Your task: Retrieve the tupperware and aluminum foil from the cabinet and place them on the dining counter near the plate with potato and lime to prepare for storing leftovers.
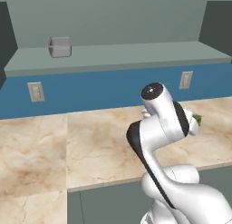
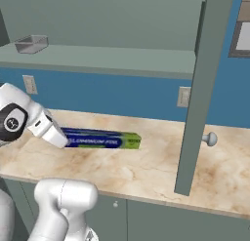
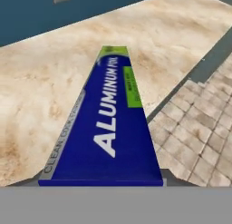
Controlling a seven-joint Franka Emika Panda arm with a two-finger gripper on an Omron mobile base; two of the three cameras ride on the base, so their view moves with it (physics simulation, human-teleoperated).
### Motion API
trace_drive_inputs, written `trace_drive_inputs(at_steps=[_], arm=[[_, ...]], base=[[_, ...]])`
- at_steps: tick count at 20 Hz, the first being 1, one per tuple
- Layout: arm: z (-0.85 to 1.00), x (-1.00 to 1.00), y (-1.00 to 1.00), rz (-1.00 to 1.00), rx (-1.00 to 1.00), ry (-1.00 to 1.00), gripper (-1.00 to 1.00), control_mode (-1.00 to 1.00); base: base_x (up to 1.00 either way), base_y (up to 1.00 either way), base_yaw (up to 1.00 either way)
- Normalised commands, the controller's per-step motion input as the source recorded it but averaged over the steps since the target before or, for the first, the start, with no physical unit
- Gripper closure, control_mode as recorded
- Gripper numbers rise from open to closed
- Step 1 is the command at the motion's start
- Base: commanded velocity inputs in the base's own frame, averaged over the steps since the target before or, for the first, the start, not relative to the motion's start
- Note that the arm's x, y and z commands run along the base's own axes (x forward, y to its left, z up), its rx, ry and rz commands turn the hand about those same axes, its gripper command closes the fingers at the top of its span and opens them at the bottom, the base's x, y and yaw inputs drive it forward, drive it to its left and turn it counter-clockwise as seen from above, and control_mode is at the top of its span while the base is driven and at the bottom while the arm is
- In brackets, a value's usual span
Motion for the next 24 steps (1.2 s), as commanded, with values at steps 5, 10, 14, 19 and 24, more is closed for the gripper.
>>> trace_drive_inputs(at_steps=[5, 10, 14, 19, 24], arm=[[0.00, -0.01, -0.47, 0.37, 0.14, 0.00, 1.00, -1.00], [0.00, 0.00, -0.41, 0.25, 0.09, 0.00, 1.00, -1.00], [0.00, 0.00, -0.03, 0.04, 0.00, 0.00, 1.00, 1.00], [0.00, 0.00, 0.00, 0.00, 0.00, 0.00, 1.00, 1.00], [0.00, 0.00, 0.00, 0.00, 0.00, 0.00, 1.00, 1.00]], base=[[0.00, 0.00, 0.00], [0.00, 0.00, 0.00], [-0.16, 0.00, 0.07], [-0.81, 0.00, 0.01], [-1.00, 0.00, -0.09]])
